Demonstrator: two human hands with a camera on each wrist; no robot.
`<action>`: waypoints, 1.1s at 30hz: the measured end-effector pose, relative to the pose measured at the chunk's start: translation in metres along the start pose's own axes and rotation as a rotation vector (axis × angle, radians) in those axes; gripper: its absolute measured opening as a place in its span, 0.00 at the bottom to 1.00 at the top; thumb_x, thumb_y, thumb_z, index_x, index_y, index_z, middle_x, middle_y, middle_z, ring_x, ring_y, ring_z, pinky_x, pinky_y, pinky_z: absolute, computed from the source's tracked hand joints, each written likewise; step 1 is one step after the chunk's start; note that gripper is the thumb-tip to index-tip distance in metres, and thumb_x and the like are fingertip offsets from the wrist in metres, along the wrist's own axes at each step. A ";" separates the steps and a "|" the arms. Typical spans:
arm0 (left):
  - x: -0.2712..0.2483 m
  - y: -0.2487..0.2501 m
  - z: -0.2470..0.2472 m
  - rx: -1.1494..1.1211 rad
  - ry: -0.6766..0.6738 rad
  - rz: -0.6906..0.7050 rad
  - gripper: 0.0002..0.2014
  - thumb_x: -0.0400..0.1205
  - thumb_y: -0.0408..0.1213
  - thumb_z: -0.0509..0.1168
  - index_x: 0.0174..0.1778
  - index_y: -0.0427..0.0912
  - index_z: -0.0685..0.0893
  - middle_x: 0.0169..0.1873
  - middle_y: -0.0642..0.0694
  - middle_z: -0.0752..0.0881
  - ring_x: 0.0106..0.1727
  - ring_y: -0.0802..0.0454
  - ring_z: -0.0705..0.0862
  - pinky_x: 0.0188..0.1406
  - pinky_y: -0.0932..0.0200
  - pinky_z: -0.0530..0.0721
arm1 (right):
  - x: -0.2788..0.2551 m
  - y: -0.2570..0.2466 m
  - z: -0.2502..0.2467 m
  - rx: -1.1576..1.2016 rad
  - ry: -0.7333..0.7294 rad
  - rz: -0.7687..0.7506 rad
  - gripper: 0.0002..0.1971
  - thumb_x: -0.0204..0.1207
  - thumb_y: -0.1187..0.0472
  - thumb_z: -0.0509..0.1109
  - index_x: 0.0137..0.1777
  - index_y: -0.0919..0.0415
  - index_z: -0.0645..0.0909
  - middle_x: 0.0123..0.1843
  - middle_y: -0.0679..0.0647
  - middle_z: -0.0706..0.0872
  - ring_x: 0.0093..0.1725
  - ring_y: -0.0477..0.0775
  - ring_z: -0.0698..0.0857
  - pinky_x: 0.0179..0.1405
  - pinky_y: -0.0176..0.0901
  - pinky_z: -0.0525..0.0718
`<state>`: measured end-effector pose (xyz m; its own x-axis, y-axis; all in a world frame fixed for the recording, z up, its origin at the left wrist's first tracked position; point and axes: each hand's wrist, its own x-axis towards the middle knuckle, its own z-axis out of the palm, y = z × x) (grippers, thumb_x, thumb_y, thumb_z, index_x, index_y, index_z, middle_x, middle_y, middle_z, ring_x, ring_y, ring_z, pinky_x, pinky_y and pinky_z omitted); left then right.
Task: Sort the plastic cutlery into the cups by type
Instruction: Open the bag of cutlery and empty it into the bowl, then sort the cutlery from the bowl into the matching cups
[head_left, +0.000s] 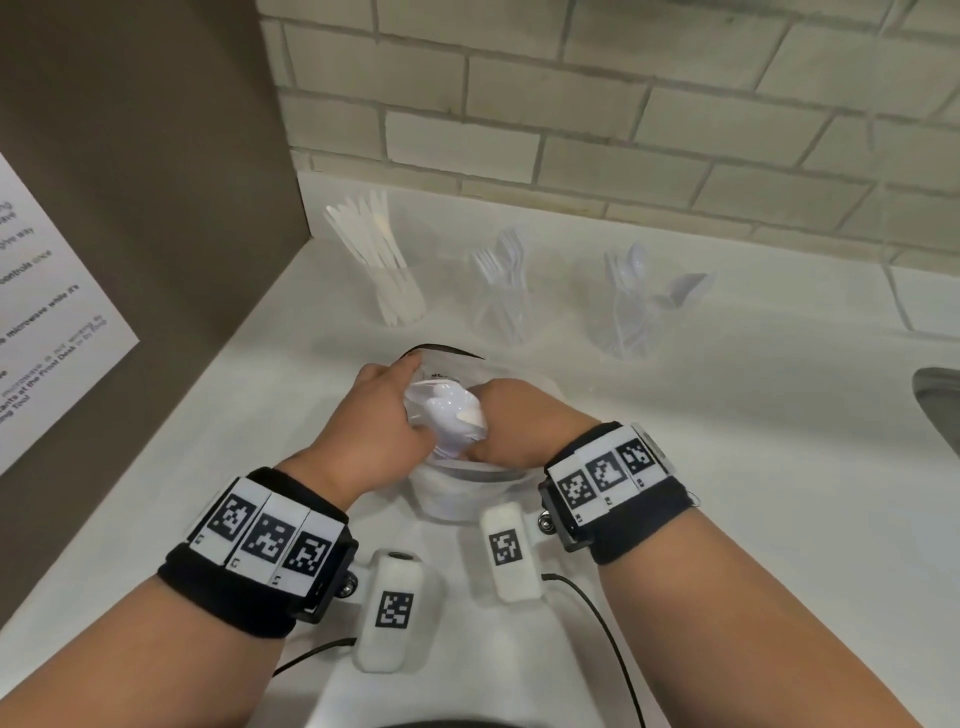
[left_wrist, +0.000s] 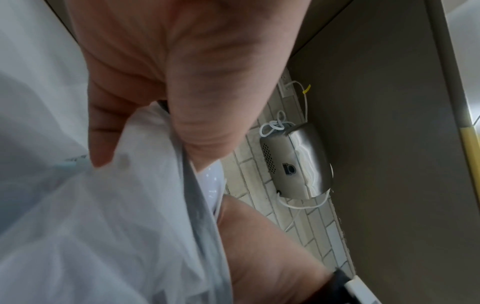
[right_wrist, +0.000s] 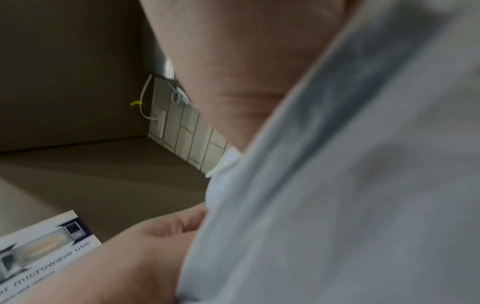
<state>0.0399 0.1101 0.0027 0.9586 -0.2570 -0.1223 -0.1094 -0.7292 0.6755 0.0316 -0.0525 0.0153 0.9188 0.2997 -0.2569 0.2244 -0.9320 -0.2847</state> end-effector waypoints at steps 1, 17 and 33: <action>0.000 -0.001 -0.001 0.007 -0.009 -0.001 0.40 0.75 0.32 0.67 0.83 0.51 0.59 0.69 0.43 0.69 0.49 0.51 0.77 0.54 0.69 0.68 | 0.001 0.000 0.001 0.006 0.003 0.002 0.18 0.73 0.56 0.74 0.61 0.62 0.80 0.56 0.59 0.86 0.54 0.61 0.84 0.46 0.42 0.77; -0.007 -0.002 -0.005 -0.021 0.045 -0.084 0.32 0.78 0.32 0.62 0.80 0.52 0.67 0.68 0.47 0.70 0.50 0.53 0.76 0.52 0.67 0.71 | -0.010 0.021 -0.009 0.422 0.164 0.072 0.18 0.69 0.58 0.78 0.58 0.56 0.81 0.53 0.50 0.86 0.51 0.50 0.83 0.46 0.37 0.76; -0.008 0.043 -0.024 -0.849 0.119 0.031 0.10 0.85 0.37 0.61 0.61 0.47 0.79 0.59 0.49 0.84 0.63 0.54 0.83 0.68 0.56 0.78 | -0.004 0.004 -0.062 1.662 0.429 0.004 0.02 0.78 0.71 0.69 0.45 0.69 0.82 0.33 0.59 0.85 0.33 0.57 0.86 0.41 0.51 0.87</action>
<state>0.0335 0.0957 0.0499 0.9849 -0.1662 -0.0494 0.0520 0.0114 0.9986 0.0493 -0.0703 0.0725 0.9953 -0.0317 -0.0919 -0.0753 0.3470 -0.9348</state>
